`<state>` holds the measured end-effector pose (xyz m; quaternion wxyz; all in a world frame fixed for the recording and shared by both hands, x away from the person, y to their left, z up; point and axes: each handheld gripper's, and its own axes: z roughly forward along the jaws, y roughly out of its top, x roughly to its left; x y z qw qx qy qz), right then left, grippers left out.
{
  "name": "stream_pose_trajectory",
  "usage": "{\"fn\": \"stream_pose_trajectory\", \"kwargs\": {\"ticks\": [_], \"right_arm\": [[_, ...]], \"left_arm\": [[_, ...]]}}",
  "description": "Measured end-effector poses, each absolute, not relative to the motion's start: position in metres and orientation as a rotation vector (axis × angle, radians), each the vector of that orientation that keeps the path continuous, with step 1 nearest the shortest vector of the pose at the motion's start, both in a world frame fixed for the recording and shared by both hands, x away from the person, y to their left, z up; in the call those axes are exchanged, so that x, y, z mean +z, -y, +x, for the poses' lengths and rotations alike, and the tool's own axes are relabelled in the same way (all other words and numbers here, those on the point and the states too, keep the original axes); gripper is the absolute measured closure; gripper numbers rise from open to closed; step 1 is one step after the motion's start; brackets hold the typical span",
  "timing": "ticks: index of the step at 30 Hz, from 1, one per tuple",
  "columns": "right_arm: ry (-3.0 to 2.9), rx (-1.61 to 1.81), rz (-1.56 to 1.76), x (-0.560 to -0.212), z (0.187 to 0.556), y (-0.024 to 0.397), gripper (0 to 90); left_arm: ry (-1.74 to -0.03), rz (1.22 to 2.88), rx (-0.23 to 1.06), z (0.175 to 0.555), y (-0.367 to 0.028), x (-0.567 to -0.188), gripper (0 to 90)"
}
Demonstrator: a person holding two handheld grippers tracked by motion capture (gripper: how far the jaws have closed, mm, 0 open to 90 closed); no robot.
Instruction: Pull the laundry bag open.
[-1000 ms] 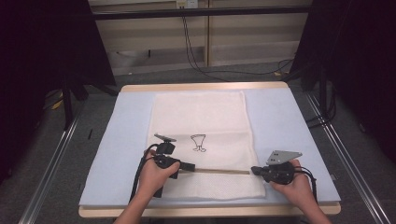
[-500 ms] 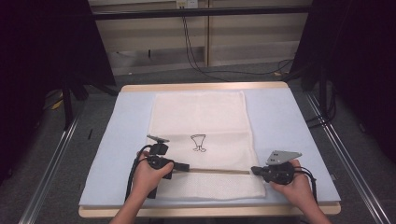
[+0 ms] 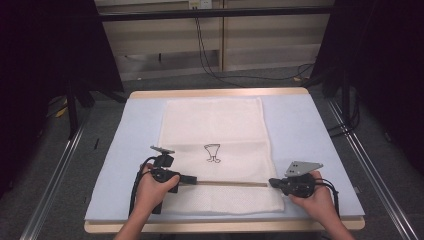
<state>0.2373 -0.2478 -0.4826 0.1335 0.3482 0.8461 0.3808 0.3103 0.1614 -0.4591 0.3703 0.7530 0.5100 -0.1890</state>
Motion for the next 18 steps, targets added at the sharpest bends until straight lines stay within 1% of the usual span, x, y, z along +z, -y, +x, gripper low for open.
{"fn": "stream_pose_trajectory", "kwargs": {"ticks": [5, 6, 7, 13, 14, 18], "right_arm": [[-2.450, 1.103, 1.007, -0.483, 0.237, 0.248, 90.0], [-2.451, 1.106, 1.007, -0.483, 0.237, 0.248, 90.0], [-2.450, 1.102, 1.007, -0.483, 0.237, 0.248, 90.0], [-2.451, 1.103, 1.007, -0.483, 0.237, 0.248, 90.0], [-2.451, 1.103, 1.008, -0.483, 0.237, 0.248, 90.0], [-2.450, 1.103, 1.008, -0.483, 0.237, 0.248, 90.0]], "left_arm": [[-1.311, 1.928, -0.481, 0.310, -0.168, -0.459, 87.4], [-1.331, 1.905, -0.484, 0.309, -0.168, -0.459, 87.3], [-1.313, 1.930, -0.465, 0.310, -0.171, -0.459, 87.3], [-1.337, 1.918, -0.468, 0.308, -0.179, -0.459, 87.3], [-1.335, 1.916, -0.451, 0.309, -0.181, -0.459, 87.3], [-1.350, 1.895, -0.466, 0.308, -0.186, -0.459, 87.3]]}}
